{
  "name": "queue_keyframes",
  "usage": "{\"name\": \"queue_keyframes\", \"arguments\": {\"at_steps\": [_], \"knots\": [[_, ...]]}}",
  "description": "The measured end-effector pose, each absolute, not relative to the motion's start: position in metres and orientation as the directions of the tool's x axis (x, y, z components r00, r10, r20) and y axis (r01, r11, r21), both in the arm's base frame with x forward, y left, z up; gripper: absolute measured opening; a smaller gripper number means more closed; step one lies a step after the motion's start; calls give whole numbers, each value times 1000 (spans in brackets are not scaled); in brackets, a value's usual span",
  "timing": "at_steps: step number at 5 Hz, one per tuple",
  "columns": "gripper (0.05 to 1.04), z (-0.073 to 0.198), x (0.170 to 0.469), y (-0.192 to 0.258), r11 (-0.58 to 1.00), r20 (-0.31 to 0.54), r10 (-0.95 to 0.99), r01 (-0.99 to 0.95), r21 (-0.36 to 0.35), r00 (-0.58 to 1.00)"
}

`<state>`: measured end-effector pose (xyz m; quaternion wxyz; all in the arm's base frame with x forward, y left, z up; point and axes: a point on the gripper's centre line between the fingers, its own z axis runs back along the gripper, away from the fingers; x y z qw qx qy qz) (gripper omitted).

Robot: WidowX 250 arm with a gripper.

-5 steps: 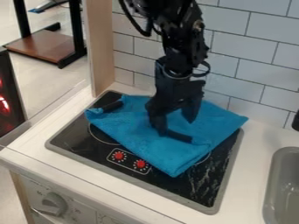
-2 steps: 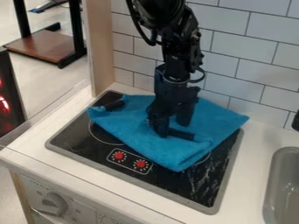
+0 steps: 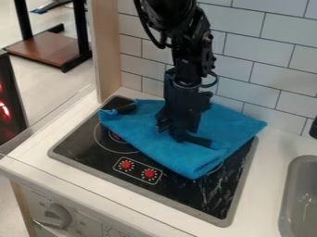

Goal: Unfold the cloth from top right to bottom left

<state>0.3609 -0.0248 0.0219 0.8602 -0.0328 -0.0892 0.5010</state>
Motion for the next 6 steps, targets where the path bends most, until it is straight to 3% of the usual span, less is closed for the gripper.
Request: {"name": "queue_keyframes", "arguments": {"at_steps": [2, 4, 6], "knots": [[71, 37, 361, -29, 493, 112, 870, -846, -205, 480], [64, 58, 359, -26, 470, 109, 882, -846, -252, 458], [64, 74, 309, -19, 478, 57, 878, -861, -173, 475]]}}
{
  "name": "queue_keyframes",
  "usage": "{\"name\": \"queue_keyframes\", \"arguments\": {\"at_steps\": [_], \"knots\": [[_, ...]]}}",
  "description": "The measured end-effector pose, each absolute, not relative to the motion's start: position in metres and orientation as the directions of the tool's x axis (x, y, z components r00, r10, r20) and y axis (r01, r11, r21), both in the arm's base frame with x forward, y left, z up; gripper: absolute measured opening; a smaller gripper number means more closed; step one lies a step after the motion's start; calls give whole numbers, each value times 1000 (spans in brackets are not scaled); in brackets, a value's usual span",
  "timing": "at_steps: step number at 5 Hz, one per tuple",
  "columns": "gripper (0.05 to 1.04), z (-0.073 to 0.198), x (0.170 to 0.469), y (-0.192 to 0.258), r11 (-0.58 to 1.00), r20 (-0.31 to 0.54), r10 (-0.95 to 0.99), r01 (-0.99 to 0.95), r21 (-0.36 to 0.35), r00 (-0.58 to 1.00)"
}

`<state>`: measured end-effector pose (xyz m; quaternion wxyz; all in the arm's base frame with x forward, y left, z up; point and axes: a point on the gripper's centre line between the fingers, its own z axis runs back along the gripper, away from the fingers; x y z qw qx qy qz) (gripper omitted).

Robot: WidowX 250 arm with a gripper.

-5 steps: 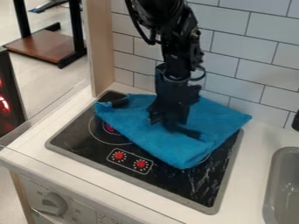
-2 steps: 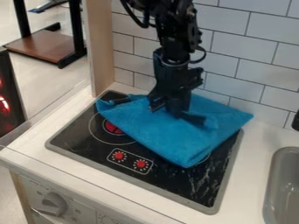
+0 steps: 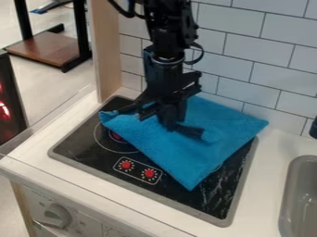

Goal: Unfold the cloth from top right to bottom left

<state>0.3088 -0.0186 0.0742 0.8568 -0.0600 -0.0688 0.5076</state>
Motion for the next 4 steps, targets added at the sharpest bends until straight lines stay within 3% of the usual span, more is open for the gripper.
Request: {"name": "queue_keyframes", "arguments": {"at_steps": [2, 4], "knots": [[64, 61, 253, 4, 432, 39, 902, -901, -34, 431], [84, 29, 227, 25, 465, 52, 883, -885, 33, 466]]}}
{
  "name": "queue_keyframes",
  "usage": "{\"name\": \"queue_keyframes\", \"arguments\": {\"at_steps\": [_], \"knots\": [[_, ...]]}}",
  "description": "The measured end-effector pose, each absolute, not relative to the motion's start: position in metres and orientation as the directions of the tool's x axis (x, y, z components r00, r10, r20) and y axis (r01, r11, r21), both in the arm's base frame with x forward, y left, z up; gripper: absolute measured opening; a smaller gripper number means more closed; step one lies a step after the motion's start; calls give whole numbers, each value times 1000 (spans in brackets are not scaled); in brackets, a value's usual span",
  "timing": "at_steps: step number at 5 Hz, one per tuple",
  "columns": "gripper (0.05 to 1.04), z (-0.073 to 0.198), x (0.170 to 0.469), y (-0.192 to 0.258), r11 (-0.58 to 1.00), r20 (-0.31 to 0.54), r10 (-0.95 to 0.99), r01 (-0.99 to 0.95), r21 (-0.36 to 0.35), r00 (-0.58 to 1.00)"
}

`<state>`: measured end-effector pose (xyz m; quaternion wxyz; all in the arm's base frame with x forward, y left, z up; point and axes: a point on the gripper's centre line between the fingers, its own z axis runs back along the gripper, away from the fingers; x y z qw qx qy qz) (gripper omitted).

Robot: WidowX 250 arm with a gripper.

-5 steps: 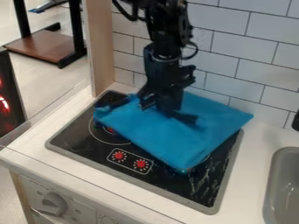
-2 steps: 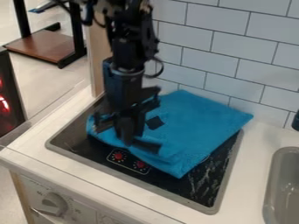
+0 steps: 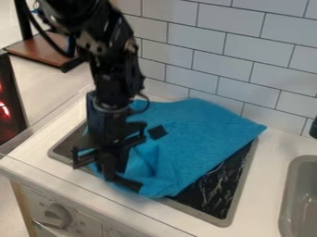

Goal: Unfold the cloth from top right to bottom left

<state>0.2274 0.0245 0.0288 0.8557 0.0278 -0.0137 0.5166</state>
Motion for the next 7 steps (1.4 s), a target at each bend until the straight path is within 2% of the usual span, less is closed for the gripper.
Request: {"name": "queue_keyframes", "arguments": {"at_steps": [1, 3, 4, 5, 6, 7], "knots": [[262, 17, 223, 26, 480, 37, 874, -874, 84, 484], [865, 29, 225, 24, 469, 44, 881, -882, 42, 471], [1020, 42, 230, 24, 476, 69, 877, -879, 7, 475], [1005, 59, 231, 22, 483, 82, 874, -875, -38, 479], [997, 81, 241, 17, 510, 105, 860, -853, -114, 500], [1001, 85, 250, 13, 536, 103, 844, -833, -138, 526]]}}
